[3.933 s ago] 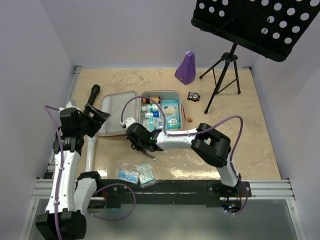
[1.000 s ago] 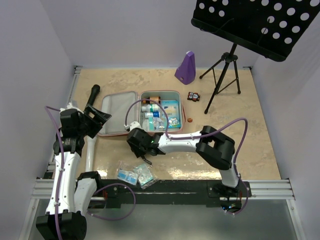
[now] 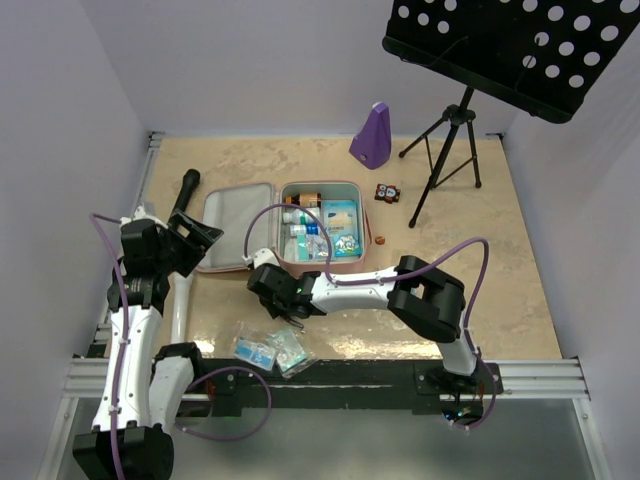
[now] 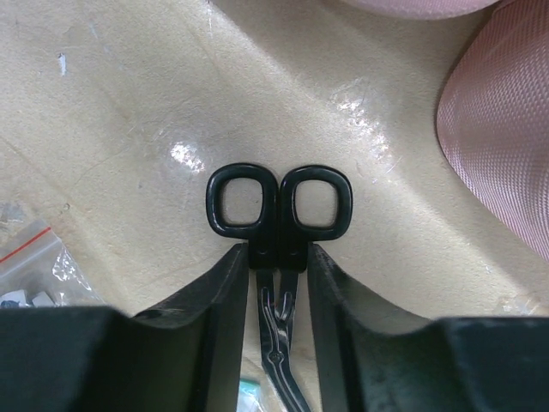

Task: Organize the medicine kit
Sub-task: Pick up the scissors from the center of the board.

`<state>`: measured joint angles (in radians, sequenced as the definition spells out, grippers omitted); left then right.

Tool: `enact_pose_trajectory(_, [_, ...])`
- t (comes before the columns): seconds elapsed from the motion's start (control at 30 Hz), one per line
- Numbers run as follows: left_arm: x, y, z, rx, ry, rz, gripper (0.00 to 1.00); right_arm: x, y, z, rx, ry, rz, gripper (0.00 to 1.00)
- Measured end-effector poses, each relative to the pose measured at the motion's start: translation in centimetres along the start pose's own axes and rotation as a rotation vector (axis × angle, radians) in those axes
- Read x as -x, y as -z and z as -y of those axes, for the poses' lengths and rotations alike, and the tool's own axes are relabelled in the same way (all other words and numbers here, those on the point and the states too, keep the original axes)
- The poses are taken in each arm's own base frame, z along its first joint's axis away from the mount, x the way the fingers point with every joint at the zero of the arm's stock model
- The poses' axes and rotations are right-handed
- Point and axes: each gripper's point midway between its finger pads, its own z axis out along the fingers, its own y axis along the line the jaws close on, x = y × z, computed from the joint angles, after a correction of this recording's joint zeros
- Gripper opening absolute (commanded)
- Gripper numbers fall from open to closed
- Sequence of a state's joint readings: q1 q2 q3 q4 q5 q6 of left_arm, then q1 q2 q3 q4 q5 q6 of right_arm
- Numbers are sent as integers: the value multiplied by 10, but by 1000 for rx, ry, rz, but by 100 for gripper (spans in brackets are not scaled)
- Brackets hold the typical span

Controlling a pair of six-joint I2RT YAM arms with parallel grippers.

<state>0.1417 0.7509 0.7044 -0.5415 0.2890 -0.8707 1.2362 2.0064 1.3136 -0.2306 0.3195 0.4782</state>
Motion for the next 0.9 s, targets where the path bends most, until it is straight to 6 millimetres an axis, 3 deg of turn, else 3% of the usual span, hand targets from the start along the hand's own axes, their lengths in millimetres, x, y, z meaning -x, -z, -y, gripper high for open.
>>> enact_pose_trajectory(0.27, [0, 0, 0, 0, 0, 0, 82, 0, 0, 0, 1, -5, 0, 12])
enact_pose_trajectory(0.9, [0, 0, 0, 0, 0, 0, 82, -9, 17, 5, -1, 0, -52, 10])
